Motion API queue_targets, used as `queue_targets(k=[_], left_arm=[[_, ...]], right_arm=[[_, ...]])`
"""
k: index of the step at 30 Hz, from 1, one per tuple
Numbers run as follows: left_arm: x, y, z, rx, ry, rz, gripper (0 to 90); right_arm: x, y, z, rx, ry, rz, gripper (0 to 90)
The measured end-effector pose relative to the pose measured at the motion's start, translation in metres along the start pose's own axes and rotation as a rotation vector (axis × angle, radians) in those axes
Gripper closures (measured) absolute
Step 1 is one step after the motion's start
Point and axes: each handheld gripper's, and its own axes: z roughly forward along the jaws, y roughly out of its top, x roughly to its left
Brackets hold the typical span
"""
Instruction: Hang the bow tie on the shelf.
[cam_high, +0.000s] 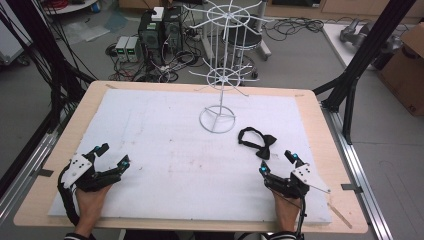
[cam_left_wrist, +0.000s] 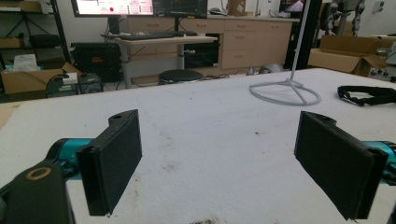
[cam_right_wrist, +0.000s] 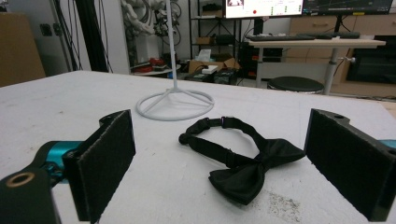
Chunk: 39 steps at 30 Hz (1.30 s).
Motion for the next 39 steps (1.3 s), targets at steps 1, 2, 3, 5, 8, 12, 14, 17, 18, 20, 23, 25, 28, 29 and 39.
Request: queue_targets(k=[1,2,3,5,8,12,14,17,18,20,23,25,28,29,39], left_arm=[[-0.0002,0.0000,0.0000,0.000,0.001,0.002,15.3],[-0.0004,0.0000,0.0001,0.000,0.000,0.003,15.3],[-0.0006,0.0000,0.0002,0.000,0.000,0.003,15.3],[-0.0007,0.0001,0.0002,0.000,-0.001,0.006,15.3],[-0.0007,0.0000,0.0001,0.000,0.000,0.004,15.3],[-0.0007,0.0001,0.0004,0.001,-0.001,0.007,15.3],[-0.0011,0.0002,0.0003,0.004,-0.001,0.011,15.3],[-0.0014,0.0001,0.0004,0.002,-0.001,0.012,15.3],[-0.0014,0.0001,0.0004,0.002,0.000,0.010,15.3],[-0.0012,0.0001,0.0004,0.002,0.000,0.011,15.3],[-0.0014,0.0002,0.0004,0.003,-0.002,0.013,15.3],[-0.0015,0.0001,0.0005,0.002,-0.001,0.013,15.3],[-0.0015,0.0002,0.0004,0.003,-0.001,0.014,15.3],[-0.0016,0.0002,0.0004,0.003,-0.001,0.015,15.3],[-0.0014,0.0002,0.0006,0.003,0.000,0.009,15.3]], right_arm=[[0.0001,-0.0002,-0.0004,-0.004,-0.001,0.005,7.9],[-0.0003,-0.0002,-0.0003,-0.008,0.000,0.003,7.9],[-0.0003,-0.0002,-0.0003,-0.008,0.000,0.003,7.9],[-0.0008,-0.0002,-0.0002,-0.011,-0.001,-0.001,7.9],[-0.0006,-0.0002,-0.0004,-0.009,-0.006,0.006,7.8],[-0.0009,0.0000,-0.0003,-0.004,-0.005,0.015,7.9],[-0.0012,0.0000,0.0000,-0.003,-0.008,0.016,7.8],[-0.0011,0.0003,0.0007,0.002,-0.015,0.020,7.9],[-0.0011,0.0004,0.0010,0.003,-0.017,0.018,7.9],[-0.0011,0.0006,0.0014,0.007,-0.020,0.012,7.9],[-0.0014,0.0006,0.0017,0.005,-0.015,0.009,7.9],[-0.0012,0.0007,0.0017,0.006,-0.018,0.007,7.9],[-0.0011,0.0007,0.0014,0.007,-0.016,0.015,7.8],[-0.0013,0.0007,0.0014,0.006,-0.017,0.016,7.8],[-0.0015,0.0073,0.0054,0.092,-0.004,0.002,7.9]])
